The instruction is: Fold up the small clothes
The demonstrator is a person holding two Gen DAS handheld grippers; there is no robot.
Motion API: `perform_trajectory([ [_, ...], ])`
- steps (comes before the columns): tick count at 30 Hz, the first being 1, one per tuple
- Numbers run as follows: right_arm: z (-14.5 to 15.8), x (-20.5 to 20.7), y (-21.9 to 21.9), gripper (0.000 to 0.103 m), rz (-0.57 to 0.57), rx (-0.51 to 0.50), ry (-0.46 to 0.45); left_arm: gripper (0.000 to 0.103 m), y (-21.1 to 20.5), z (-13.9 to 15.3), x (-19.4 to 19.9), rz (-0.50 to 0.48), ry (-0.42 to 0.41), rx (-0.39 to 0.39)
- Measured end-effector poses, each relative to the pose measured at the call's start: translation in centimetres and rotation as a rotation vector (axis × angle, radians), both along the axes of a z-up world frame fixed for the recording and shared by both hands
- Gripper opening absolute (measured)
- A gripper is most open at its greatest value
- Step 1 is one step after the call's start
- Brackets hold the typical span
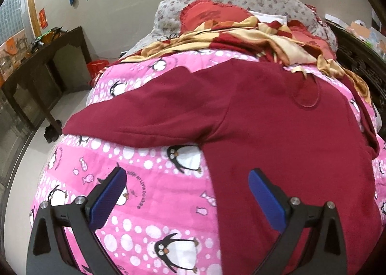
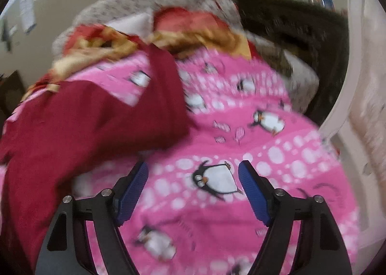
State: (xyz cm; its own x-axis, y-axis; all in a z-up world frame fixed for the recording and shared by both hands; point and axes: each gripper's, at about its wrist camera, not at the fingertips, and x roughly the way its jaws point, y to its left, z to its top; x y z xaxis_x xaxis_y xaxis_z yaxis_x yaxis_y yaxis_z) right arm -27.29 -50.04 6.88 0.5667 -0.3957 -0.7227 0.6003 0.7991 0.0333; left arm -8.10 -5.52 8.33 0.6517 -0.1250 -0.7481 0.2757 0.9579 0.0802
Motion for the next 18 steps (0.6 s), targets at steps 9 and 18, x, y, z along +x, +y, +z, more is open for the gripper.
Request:
perform_trajectory([
  [9, 11.0, -1.5, 8.6, 0.087, 0.143, -0.099, -0.125, 0.103, -1.0, 1.7, -0.5, -0.046, -0.023, -0.038],
  [18, 19.6, 0.6, 15.0, 0.088, 0.338, -0.065, -0.205, 0.103, 0.2, 3.3, -0.1, -0.042, -0.044, -0.075],
])
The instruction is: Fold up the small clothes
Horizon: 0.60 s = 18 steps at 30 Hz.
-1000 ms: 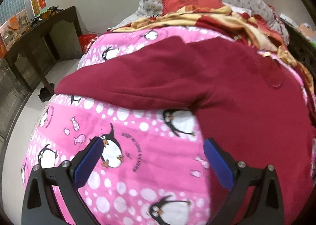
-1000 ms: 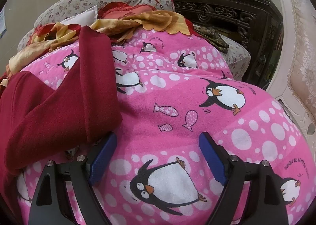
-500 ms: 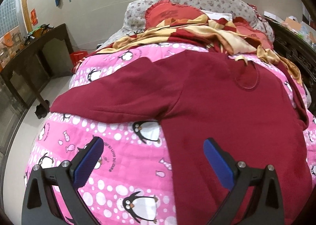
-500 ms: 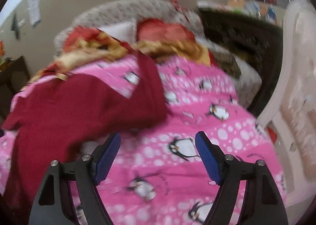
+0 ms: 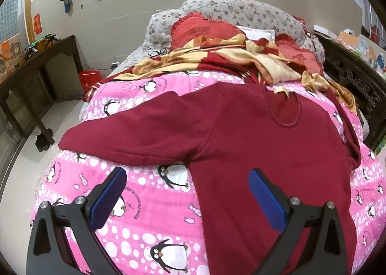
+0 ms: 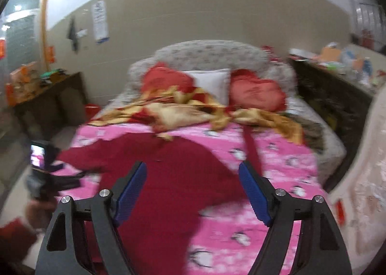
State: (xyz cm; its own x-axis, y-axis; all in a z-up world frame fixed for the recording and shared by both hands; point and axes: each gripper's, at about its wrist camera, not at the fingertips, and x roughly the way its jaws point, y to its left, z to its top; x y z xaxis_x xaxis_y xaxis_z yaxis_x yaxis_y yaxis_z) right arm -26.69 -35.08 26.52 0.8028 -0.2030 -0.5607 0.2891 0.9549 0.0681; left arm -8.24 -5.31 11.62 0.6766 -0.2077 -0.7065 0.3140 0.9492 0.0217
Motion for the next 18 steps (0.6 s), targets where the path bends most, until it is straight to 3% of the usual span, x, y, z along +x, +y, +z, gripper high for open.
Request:
perform_trajectory([
  [4, -1.1, 3.4, 2.5, 0.089, 0.035, -0.014, 0.051, 0.103, 0.7, 0.0, 0.3, 0.017, 0.004, -0.004],
  [10, -6.2, 8.8, 4.8, 0.089, 0.012, 0.047, 0.104, 0.103, 1.3, 0.0, 0.6, 0.033, 0.0, 0.007],
  [18, -10.3, 14.0, 8.4, 0.089, 0.053, 0.003, 0.159, 0.103, 1.9, -0.8, 1.9, 0.055, 0.016, 0.009],
])
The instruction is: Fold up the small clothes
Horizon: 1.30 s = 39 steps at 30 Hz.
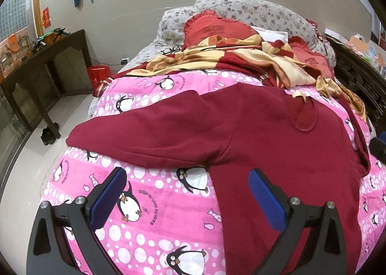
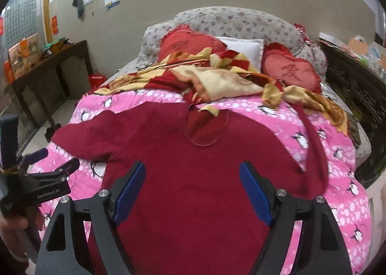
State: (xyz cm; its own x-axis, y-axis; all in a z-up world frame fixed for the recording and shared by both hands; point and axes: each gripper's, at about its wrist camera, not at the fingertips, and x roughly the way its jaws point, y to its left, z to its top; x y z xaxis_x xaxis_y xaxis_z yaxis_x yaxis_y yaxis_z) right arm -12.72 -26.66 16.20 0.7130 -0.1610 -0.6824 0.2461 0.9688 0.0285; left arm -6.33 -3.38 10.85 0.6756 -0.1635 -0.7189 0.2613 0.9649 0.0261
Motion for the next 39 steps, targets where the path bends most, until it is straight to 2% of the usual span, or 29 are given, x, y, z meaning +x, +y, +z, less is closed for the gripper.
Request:
perform_trajectory([
  [7, -2.4, 2.1, 1.1, 0.089, -0.01, -0.009, 0.012, 0.103, 0.5, -1.1, 1.4, 0.019, 0.022, -0.001],
  [16, -5.0, 4.0, 1.0, 0.089, -0.045, 0.048, 0.049, 0.103, 0.9, -2.4, 3.1, 0.042, 0.047, 0.001],
  [39, -7.4, 6.2, 0.9, 0.089, -0.067, 0.056, 0.107, 0.103, 0.9, -3.8, 4.8, 0.051, 0.07, 0.013],
])
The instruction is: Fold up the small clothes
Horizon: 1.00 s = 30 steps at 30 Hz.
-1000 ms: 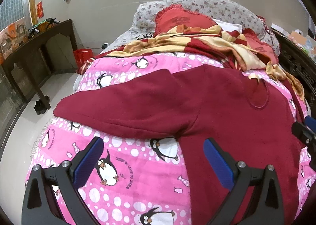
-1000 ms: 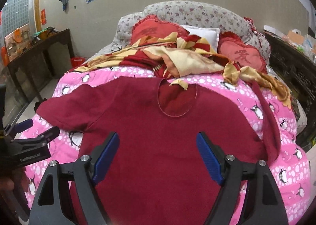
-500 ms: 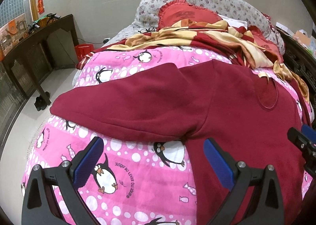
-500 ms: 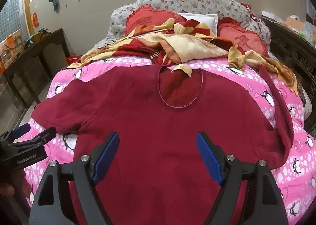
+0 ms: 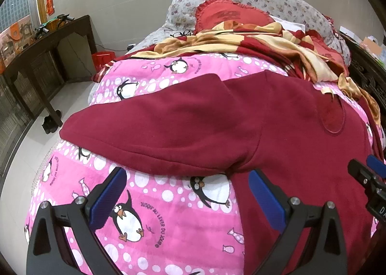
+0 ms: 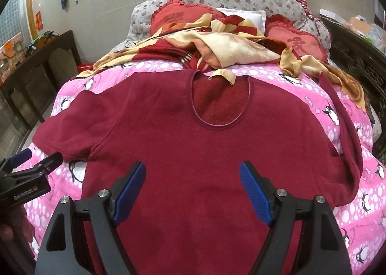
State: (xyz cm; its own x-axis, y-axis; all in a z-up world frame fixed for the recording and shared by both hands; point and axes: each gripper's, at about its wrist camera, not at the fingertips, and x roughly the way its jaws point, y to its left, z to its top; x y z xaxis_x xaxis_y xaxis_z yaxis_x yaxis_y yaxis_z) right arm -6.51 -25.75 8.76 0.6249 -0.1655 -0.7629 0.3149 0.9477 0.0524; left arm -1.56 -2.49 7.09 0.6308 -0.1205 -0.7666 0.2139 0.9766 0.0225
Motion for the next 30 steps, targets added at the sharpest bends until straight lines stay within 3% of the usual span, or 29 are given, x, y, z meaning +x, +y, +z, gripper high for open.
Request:
perform_trajectory([
  [30, -1.7, 3.9, 2.0, 0.089, 0.043, -0.006, 0.028, 0.103, 5.0, -0.3, 3.6, 0.121, 0.024, -0.022],
])
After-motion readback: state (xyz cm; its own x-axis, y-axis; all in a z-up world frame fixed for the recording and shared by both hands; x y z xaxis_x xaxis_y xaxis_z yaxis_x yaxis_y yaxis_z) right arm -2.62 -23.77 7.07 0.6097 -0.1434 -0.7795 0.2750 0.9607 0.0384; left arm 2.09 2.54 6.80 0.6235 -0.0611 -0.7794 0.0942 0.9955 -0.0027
